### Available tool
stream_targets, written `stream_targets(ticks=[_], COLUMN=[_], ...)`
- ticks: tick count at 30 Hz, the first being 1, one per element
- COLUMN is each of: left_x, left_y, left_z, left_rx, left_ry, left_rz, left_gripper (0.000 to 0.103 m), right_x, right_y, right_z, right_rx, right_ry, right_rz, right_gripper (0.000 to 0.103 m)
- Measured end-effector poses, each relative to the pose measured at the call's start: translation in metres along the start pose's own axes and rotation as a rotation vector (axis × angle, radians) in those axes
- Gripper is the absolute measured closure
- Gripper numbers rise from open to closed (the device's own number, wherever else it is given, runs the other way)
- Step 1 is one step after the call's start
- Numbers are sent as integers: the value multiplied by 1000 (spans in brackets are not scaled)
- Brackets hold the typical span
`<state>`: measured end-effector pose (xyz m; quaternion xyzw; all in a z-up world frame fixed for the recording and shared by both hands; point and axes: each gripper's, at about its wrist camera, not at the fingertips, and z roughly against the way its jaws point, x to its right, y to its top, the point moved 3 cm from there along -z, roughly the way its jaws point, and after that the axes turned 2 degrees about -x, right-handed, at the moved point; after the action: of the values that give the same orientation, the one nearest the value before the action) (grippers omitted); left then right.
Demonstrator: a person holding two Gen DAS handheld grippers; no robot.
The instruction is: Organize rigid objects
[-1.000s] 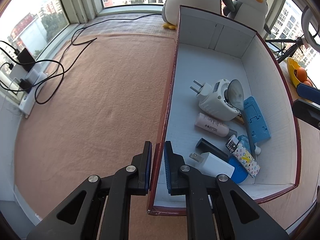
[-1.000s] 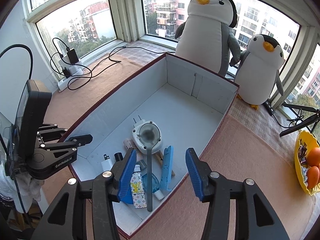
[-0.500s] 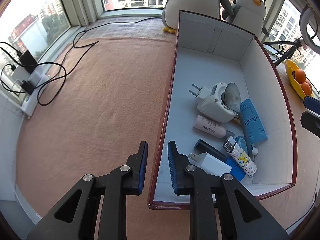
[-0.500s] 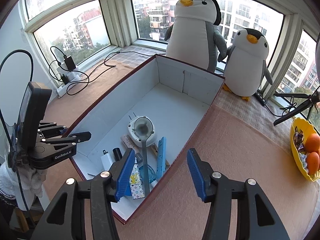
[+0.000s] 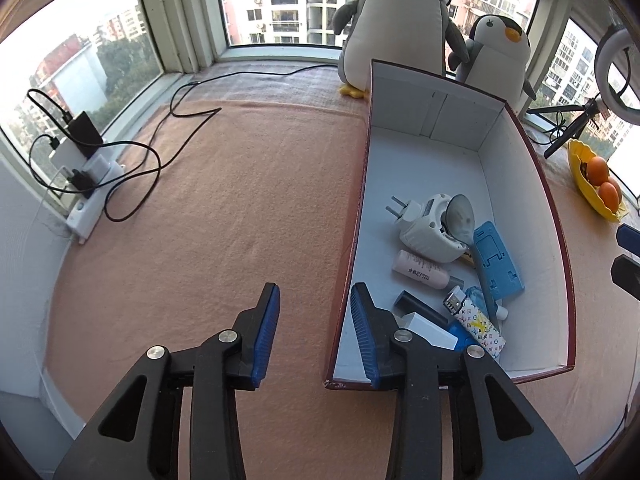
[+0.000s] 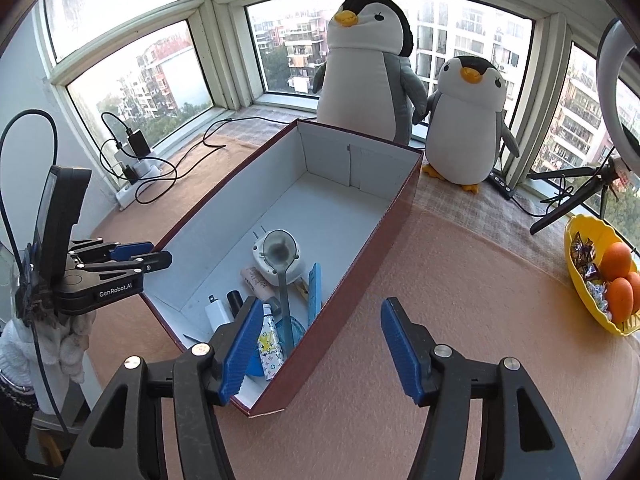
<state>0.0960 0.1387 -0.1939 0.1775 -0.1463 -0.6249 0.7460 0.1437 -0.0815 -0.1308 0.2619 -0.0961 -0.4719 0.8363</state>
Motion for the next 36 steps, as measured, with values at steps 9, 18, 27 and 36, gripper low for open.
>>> stream_targets(ticks=[9, 18, 27, 36], left_x=[11, 35, 52, 67], left_y=[-7, -25, -40, -40], left_z=[58, 110, 126, 134], left_rx=[125, 222, 238, 262], left_ry=[-27, -50, -37, -36], left_rz=[2, -21, -32, -64], left_gripper=[45, 31, 24, 22], right_x=[-4, -5, -3, 3], right_y=[-9, -24, -44, -49], right_z=[38, 78, 99, 106], right_rx=[86, 178, 210, 228], right_ry=[-20, -102, -184, -173], right_rz=[-37, -70, -89, -131], right_gripper=[35, 25, 21, 20])
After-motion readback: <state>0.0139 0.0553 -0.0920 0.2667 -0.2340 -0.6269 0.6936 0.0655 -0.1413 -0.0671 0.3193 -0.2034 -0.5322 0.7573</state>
